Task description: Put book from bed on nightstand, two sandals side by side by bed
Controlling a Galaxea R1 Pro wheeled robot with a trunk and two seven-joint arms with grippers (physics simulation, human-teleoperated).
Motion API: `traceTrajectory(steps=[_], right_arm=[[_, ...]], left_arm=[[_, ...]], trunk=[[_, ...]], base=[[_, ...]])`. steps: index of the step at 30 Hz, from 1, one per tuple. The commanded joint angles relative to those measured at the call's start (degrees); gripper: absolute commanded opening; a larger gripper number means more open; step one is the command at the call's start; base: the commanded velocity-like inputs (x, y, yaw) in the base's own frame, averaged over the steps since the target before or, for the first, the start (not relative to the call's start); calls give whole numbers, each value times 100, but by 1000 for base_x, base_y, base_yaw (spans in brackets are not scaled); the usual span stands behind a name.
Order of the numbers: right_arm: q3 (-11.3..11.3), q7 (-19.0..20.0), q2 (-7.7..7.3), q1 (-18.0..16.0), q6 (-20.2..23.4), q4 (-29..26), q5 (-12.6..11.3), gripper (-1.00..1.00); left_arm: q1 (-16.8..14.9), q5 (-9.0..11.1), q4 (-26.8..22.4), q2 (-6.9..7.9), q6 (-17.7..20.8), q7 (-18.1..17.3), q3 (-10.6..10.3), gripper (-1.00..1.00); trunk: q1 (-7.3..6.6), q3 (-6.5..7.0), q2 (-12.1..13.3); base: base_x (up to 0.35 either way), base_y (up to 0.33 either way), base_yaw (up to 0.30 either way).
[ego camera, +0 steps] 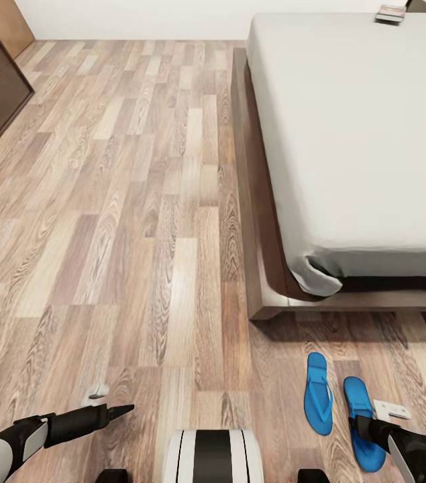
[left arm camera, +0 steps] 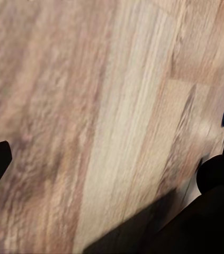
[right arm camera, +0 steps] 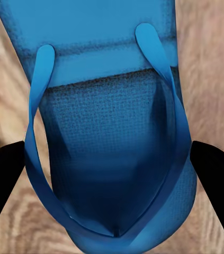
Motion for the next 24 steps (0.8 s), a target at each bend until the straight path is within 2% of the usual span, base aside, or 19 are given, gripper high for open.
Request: traceTrajectory(steps=[1, 14, 21, 24], right_arm=[[-27, 45, 4, -2, 33, -10, 36, -100], [-27, 53, 4, -2, 29, -10, 36, -100], [-27, 53, 4, -2, 21, -10, 36, -100], [-27, 53, 4, -2, 20, -10, 36, -100]], left_arm=[[-2, 64, -5, 3, 60, -12, -43, 100], [0, 63, -5, 3, 60, -9, -43, 100], [-2, 62, -5, 3, 60, -2, -43, 100], [-1, 60, -5, 2, 60, -1, -43, 100]], trunk=[[-1, -3, -1], [-1, -3, -1], [-1, -3, -1], [-1, -3, -1]], base=[[30, 0, 0], [116, 0, 0], [39, 2, 0], [218, 57, 0]])
